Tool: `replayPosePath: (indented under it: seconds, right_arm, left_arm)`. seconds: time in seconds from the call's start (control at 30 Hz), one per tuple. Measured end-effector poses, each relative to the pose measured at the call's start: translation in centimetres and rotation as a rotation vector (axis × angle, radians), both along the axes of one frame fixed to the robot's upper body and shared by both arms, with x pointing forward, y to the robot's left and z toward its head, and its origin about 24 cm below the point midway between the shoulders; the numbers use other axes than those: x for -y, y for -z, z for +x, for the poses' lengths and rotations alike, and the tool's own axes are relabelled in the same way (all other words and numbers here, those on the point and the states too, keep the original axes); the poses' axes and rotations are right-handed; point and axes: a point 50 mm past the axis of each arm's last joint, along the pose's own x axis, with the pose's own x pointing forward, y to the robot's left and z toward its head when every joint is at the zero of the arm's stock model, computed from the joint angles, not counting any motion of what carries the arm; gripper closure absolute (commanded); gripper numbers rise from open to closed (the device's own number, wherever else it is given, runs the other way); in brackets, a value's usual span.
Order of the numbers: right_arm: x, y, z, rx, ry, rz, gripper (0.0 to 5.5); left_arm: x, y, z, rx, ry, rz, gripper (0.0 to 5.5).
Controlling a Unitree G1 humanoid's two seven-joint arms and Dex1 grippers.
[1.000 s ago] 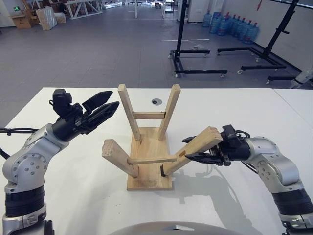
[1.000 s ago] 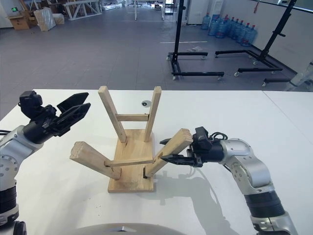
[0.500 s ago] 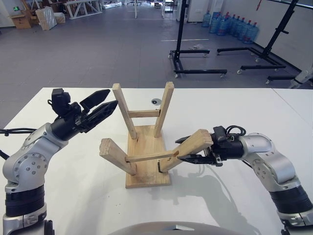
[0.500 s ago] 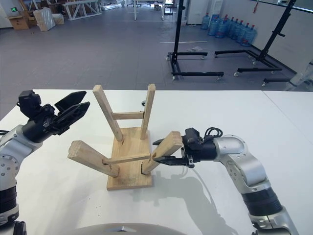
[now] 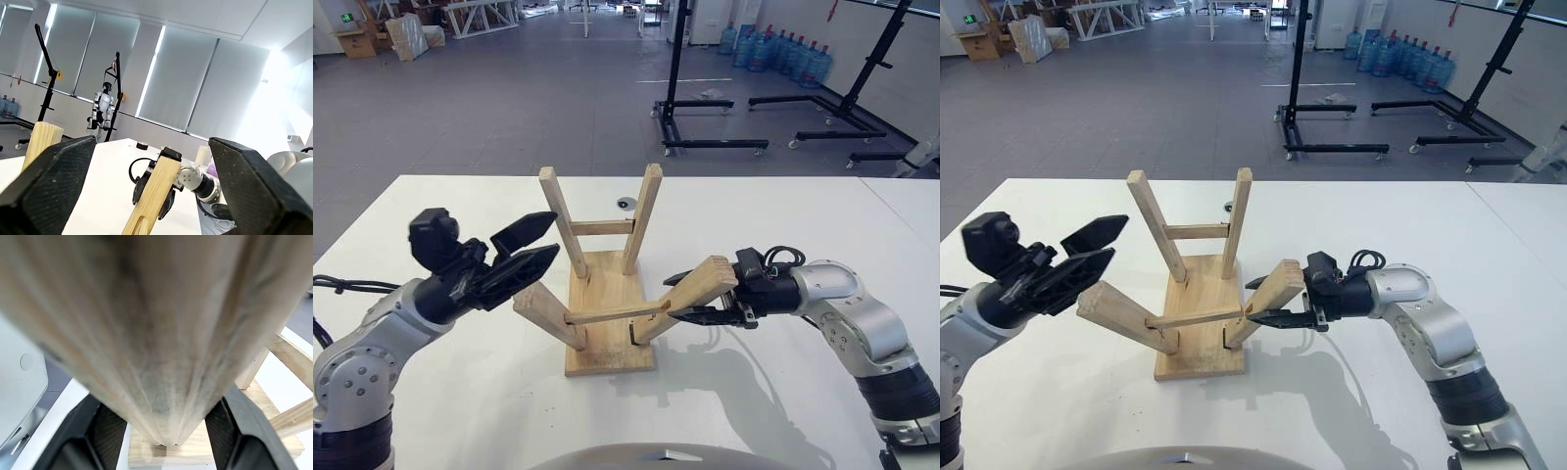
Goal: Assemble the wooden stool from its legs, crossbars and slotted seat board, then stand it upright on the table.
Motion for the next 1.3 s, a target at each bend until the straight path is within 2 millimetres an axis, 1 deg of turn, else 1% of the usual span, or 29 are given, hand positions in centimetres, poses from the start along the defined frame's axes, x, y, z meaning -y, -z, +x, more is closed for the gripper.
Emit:
replayPosePath:
  seconds: [0.13, 0.27, 0.63, 0.83, 0.87, 0.9, 0.93, 0.97, 1.0, 1.17, 1.2, 1.3]
  right_arm:
    - [-0.4, 0.1, -0.1, -0.003, 0.001, -0.002, 3.45]
    - [-0.7, 0.2, -0.3, -0.002, 0.006, -0.008, 3.45]
    - [-1.1, 0.7, -0.5, -0.002, 0.023, -0.007, 3.45]
    - [-1.2, 0.8, 0.0, 0.003, 0.031, -0.001, 3.45]
    - [-1.3, 0.8, 0.2, 0.005, 0.039, 0.001, 3.06]
    - [-1.4, 0.8, 0.3, 0.008, 0.044, -0.003, 2.92]
    - [-1.7, 1.4, 0.4, -0.027, 0.067, -0.002, 2.73]
    - [-1.7, 1.6, 0.5, -0.042, 0.08, 0.001, 2.6]
    - [-1.8, 1.5, 0.5, -0.048, 0.09, 0.003, 2.38]
    - [-1.7, 1.1, 0.8, -0.059, 0.149, 0.042, 1.62]
    - [-1.5, 0.8, 0.9, -0.052, 0.167, 0.05, 1.5]
    - [-1.0, -0.2, 1.1, -0.02, 0.211, 0.098, 1.5]
  left_arm:
    - [0.8, 1.4, 0.4, -0.055, 0.023, 0.036, 1.32]
    - [1.0, 1.9, 0.5, -0.064, 0.036, 0.045, 1.32]
    - [0.8, 2.2, 0.9, -0.075, 0.078, 0.062, 1.32]
    - [0.9, 2.1, 1.5, -0.061, 0.084, 0.085, 1.32]
    - [0.9, 2.1, 1.6, -0.061, 0.082, 0.085, 1.32]
    - [1.0, 2.1, 1.7, -0.059, 0.085, 0.084, 1.32]
    - [1.4, 2.4, 1.7, -0.063, 0.101, 0.095, 1.32]
    - [1.6, 2.4, 1.7, -0.062, 0.11, 0.09, 1.32]
    - [1.8, 2.5, 1.8, -0.064, 0.113, 0.093, 1.32]
    - [2.5, 3.0, 2.0, -0.074, 0.116, 0.081, 1.32]
    - [2.6, 3.1, 2.1, -0.073, 0.118, 0.076, 1.32]
    - [3.2, 3.1, 2.2, -0.07, 0.125, 0.074, 1.32]
